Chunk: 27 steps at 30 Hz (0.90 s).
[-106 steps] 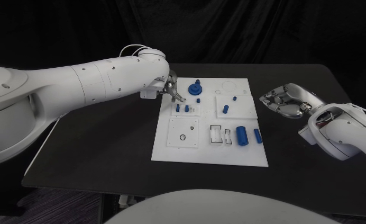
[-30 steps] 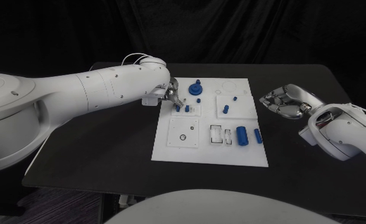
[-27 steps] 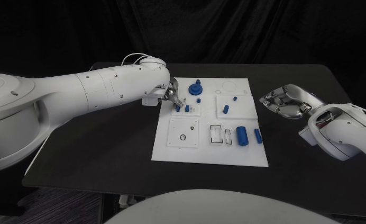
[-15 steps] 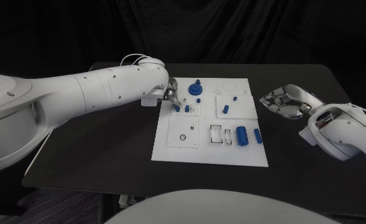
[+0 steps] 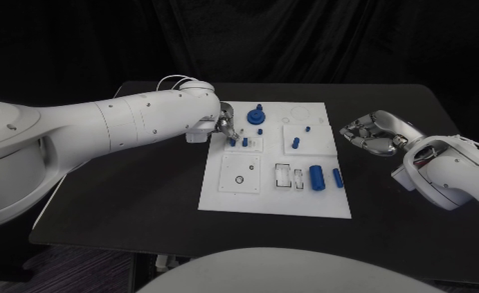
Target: Assemble the parts on the task board
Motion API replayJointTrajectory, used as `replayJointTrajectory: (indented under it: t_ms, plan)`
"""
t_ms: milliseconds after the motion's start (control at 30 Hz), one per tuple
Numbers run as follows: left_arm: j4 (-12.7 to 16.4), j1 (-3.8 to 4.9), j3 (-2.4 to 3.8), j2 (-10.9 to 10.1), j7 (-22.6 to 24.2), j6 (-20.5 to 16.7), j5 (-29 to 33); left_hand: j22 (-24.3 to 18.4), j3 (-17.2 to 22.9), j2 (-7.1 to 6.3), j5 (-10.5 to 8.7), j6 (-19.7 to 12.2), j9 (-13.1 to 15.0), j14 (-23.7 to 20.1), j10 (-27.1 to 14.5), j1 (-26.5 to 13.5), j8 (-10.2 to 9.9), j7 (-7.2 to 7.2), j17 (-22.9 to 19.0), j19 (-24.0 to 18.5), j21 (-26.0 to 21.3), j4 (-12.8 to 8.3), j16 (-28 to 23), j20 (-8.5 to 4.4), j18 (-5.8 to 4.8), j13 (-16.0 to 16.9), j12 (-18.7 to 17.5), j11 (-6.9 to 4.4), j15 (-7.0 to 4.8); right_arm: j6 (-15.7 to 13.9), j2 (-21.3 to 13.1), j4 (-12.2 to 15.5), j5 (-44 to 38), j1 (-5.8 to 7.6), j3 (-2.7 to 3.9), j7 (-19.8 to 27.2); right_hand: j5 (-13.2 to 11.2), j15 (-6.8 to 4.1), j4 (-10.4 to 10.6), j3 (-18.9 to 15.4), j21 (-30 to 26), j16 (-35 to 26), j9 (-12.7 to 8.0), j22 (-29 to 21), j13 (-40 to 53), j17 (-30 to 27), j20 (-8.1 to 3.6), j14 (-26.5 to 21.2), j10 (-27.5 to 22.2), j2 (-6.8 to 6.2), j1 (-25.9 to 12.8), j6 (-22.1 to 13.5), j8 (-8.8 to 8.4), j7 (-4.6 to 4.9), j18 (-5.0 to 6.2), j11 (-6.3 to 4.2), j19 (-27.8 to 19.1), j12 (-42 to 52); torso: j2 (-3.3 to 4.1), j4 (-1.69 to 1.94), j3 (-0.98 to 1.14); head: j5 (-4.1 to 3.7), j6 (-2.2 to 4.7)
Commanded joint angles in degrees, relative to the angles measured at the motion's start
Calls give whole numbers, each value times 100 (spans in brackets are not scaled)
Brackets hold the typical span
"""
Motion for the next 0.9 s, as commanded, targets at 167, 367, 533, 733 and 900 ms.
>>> replayJointTrajectory:
  t_ms: [167,367,533,733,900]
  plan:
    - [204,-51,-3,-126,116,-573,45,1052,170,-98,24,56,-13,616,612,-13,-32,-3,1509,1,-22,-68,15,-26,-6,1500,20,-27,-25,21,-12,3,-12,-14,4,-87,29,4,-3,41,-18,-27,-2,619,-8,130,12,-11,13,-15,13,38,-12,-7,83,3,-17,0,1,0,1,-18,-1]
    - [508,-57,-3,-330,72,-851,45,1046,297,-150,60,76,-14,616,612,-46,-39,-6,1509,-2,-41,-128,15,-31,-2,1500,20,-32,-30,17,-20,4,-12,-14,4,-87,29,5,-7,45,-28,-33,-3,617,-11,125,13,-15,10,-16,14,36,-14,-6,85,3,-21,-2,1,0,0,-24,-1]
    - [815,-58,-4,-527,55,-1076,45,1039,358,-171,72,81,-12,616,612,-68,-42,-5,1509,-12,-64,-149,15,-33,3,1500,20,-34,-32,16,-29,5,-12,-14,4,-89,29,5,-7,45,-28,-33,-3,617,-11,125,13,-15,10,-16,14,36,-14,-6,85,3,-21,-2,0,0,0,-36,-1]
    - [1153,-59,-4,-746,84,-1367,45,1023,459,-204,97,68,-6,616,612,-124,-53,3,1509,-34,-116,-160,15,-33,14,1500,20,-29,-31,14,-32,3,-12,-14,4,-90,29,5,-7,45,-28,-33,-3,617,-11,125,13,-15,10,-16,14,36,-14,-6,85,3,-21,-2,0,1,1,-41,-1]
    - [1345,-58,-4,-888,192,-1706,45,1024,475,-211,98,67,-3,616,612,-137,-53,4,1509,-33,-115,-157,15,-33,13,1500,20,-27,-30,9,-39,5,-12,-14,4,-91,29,5,-7,45,-28,-33,-3,617,-11,125,13,-15,10,-16,14,36,-14,-6,85,3,-21,-2,0,0,1,-46,-1]
